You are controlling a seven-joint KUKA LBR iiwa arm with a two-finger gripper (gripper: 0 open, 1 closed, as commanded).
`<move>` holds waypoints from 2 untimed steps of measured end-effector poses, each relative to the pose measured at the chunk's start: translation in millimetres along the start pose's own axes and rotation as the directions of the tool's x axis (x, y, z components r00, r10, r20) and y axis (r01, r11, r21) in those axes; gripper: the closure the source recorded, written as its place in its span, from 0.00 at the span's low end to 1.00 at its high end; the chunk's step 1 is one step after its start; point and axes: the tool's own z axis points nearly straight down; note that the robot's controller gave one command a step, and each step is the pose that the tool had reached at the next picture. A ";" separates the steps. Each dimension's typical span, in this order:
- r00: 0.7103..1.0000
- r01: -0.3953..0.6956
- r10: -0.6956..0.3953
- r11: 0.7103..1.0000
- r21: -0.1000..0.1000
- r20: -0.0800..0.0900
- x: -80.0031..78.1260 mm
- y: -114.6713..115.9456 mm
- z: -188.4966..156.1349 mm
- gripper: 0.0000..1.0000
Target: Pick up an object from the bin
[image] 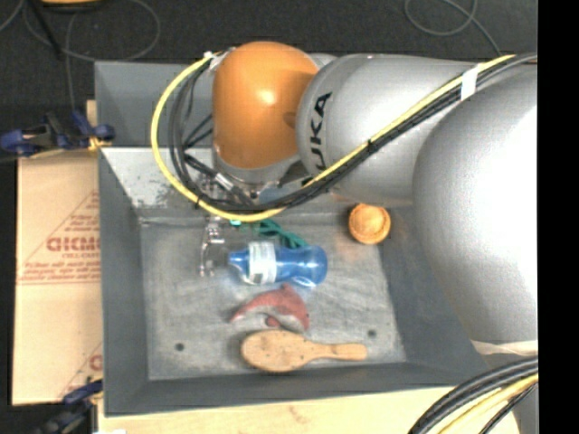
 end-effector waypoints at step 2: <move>0.990 0.142 -0.142 0.990 0.004 0.010 12.9 -36.9 44.4 0.00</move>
Offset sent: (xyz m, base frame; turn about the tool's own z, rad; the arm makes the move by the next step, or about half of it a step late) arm -0.0363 -0.0851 -0.1164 -0.3474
